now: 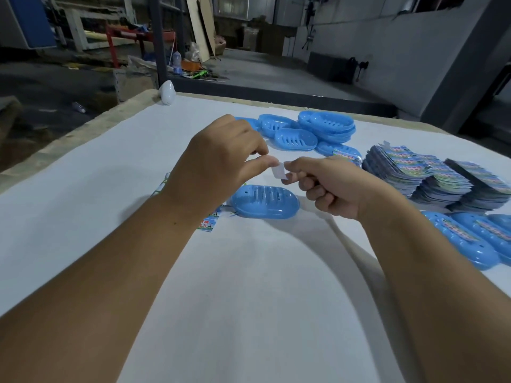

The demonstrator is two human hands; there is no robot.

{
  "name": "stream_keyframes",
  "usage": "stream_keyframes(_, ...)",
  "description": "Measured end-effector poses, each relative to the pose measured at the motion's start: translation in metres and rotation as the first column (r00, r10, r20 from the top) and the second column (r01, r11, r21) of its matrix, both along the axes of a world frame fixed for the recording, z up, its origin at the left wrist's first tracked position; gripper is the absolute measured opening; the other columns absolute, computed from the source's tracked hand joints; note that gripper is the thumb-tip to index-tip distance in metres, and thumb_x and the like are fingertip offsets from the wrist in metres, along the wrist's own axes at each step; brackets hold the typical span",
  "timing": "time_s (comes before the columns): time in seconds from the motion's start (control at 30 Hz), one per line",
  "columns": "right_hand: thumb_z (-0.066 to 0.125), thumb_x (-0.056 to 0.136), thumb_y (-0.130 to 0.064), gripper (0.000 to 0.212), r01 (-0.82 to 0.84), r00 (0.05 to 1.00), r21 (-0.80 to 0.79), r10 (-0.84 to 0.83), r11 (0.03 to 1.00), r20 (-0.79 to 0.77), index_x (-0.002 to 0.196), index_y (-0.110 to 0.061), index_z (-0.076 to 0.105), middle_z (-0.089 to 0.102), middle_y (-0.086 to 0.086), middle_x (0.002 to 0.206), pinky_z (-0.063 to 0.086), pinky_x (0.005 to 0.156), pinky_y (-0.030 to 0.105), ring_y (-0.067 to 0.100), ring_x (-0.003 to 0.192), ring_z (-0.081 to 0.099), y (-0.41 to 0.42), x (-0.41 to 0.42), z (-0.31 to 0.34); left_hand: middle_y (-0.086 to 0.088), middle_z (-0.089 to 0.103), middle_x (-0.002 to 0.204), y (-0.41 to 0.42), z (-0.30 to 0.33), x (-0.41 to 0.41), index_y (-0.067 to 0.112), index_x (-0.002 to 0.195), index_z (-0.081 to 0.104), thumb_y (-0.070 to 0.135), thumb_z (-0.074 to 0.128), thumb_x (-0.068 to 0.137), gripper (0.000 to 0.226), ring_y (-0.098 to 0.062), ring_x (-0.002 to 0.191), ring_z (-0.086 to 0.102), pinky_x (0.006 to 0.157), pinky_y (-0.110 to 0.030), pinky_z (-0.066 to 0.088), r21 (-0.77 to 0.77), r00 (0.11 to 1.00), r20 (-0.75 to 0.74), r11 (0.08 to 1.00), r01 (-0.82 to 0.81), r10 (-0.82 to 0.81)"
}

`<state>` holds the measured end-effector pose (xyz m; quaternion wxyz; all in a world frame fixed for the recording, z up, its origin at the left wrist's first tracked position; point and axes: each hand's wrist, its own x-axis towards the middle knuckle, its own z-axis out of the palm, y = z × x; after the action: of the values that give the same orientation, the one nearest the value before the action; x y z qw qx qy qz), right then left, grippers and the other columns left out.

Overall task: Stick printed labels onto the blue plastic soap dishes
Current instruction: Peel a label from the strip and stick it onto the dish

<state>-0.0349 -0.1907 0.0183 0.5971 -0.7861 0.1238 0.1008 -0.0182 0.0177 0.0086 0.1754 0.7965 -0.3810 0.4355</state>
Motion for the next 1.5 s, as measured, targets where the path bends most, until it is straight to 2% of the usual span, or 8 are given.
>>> stream_keyframes(0.27,0.074,0.085,-0.025,0.015,-0.109,0.993,-0.024,0.108,0.994,-0.035,0.076,-0.014,0.076,0.037,-0.009,0.053,0.021,0.033,0.015,0.006,0.040,0.027,-0.005,0.001,0.000,-0.014,0.072,0.081,0.001,0.002,-0.001,0.001,0.085,0.074,0.036,0.077,0.085,0.035,-0.029,0.075,0.064,0.070,-0.032,0.045,0.016,1.000,0.022,1.000,0.008,-0.008)
stream_keyframes(0.5,0.079,0.082,-0.023,0.015,0.072,0.983,0.078,-0.084,0.994,0.162,0.069,-0.016,0.079,0.044,-0.007,0.053,0.023,0.036,0.018,0.008,0.042,0.031,-0.007,0.004,-0.001,-0.011,0.070,0.080,0.002,0.001,0.001,0.004,0.084,0.073,0.033,0.081,0.083,0.030,-0.027,0.075,0.060,0.067,-0.033,0.043,0.012,1.000,-0.026,1.000,-0.001,0.001)
stream_keyframes(0.6,0.081,0.082,-0.023,0.018,0.115,0.940,0.090,-0.138,0.989,0.312,0.067,-0.015,0.079,0.046,-0.005,0.052,0.028,0.038,0.020,0.009,0.043,0.034,0.000,0.005,0.000,-0.005,0.069,0.078,0.000,-0.003,0.003,0.009,0.086,0.074,0.037,0.082,0.081,0.030,-0.017,0.073,0.054,0.067,-0.026,0.035,-0.053,0.977,-0.202,0.995,-0.080,0.068)
stream_keyframes(0.7,0.082,0.082,-0.030,0.026,0.158,0.878,0.023,-0.151,0.987,0.454,0.060,-0.018,0.075,0.048,-0.005,0.051,0.033,0.041,0.021,0.009,0.045,0.037,0.005,0.006,-0.002,0.006,0.066,0.074,0.002,-0.008,0.007,0.015,0.086,0.075,0.037,0.083,0.080,0.025,-0.010,0.069,0.057,0.068,-0.023,0.042,-0.145,0.856,-0.494,0.956,-0.255,0.153)
stream_keyframes(0.87,0.081,0.085,-0.038,0.018,0.175,0.831,-0.053,-0.119,0.983,0.543,0.075,-0.023,0.081,0.050,-0.008,0.050,0.035,0.042,0.020,0.008,0.046,0.037,0.012,0.002,-0.005,0.012,0.070,0.069,0.001,-0.008,0.012,0.022,0.076,0.077,0.047,0.065,0.091,0.030,-0.001,0.059,0.058,0.057,-0.018,0.043,-0.438,0.623,-0.773,0.812,-0.385,-0.121)
stream_keyframes(1.0,0.080,0.086,-0.041,0.018,0.187,0.828,-0.088,-0.109,0.978,0.550,0.074,-0.029,0.081,0.054,-0.008,0.051,0.038,0.043,0.018,0.004,0.045,0.041,0.017,0.000,-0.004,0.011,0.072,0.070,-0.004,-0.006,0.009,0.023,0.076,0.078,0.052,0.064,0.090,0.035,-0.001,0.062,0.058,0.060,-0.021,0.046,-0.502,0.537,-0.804,0.776,-0.381,-0.256)
stream_keyframes(1.2,0.080,0.086,-0.041,0.018,0.181,0.828,-0.068,-0.115,0.981,0.549,0.073,-0.029,0.081,0.055,-0.007,0.052,0.037,0.044,0.018,0.004,0.046,0.040,0.017,0.000,-0.004,0.017,0.066,0.057,-0.005,-0.010,0.010,0.023,0.070,0.074,0.037,0.074,0.086,0.021,0.004,0.047,0.052,0.042,-0.009,0.037,-0.462,0.551,-0.805,0.816,-0.347,-0.222)
stream_keyframes(1.5,0.082,0.082,-0.040,0.024,0.207,0.862,-0.159,-0.104,0.965,0.496,0.069,-0.021,0.080,0.055,-0.007,0.049,0.031,0.039,0.018,0.010,0.045,0.037,0.011,0.003,-0.007,0.009,0.070,0.069,-0.007,-0.012,0.009,0.020,0.068,0.072,0.032,0.072,0.087,0.023,0.005,0.048,0.053,0.041,-0.007,0.036,-0.424,0.565,-0.802,0.851,-0.310,-0.194)
